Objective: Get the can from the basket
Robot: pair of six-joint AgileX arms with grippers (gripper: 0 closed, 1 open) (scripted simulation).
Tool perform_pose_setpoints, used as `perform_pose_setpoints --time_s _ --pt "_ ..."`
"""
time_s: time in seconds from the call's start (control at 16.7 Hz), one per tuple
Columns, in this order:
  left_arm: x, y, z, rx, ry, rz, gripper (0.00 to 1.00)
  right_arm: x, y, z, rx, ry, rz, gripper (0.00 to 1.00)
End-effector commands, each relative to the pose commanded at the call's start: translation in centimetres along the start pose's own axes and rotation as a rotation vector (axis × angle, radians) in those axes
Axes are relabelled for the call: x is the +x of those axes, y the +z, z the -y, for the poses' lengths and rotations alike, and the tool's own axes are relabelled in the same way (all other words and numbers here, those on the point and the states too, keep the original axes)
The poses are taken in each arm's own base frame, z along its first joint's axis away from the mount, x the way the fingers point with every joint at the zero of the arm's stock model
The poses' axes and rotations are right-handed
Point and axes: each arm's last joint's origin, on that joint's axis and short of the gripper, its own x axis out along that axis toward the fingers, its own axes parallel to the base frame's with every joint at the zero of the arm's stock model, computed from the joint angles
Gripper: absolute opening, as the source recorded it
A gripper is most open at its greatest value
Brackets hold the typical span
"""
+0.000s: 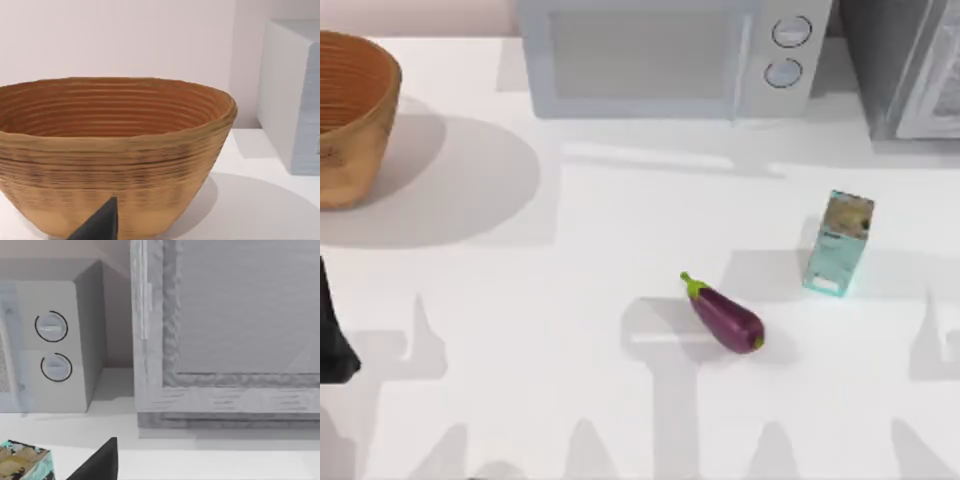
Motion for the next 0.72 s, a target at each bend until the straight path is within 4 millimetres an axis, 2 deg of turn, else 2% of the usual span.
perform_pose_setpoints --time_s 0.24,0.36,0.54,0.72 --pt "0.0 0.3 0.0 -0.002 -0.002 -0.029 1.0 0.0 0.0 0.0 0.0 0.0 0.0 1.0" --pt "0.1 1.3 0.0 -0.006 -0.006 -0.086 1.0 0.0 0.0 0.0 0.0 0.0 0.0 1.0" --pt "0.8 4.4 -0.1 -0.014 -0.011 -0.191 1.0 0.0 0.0 0.0 0.0 0.0 0.0 1.0" --pt "2.8 9.1 -0.2 -0.021 -0.013 -0.302 1.0 0.0 0.0 0.0 0.0 0.0 0.0 1.0"
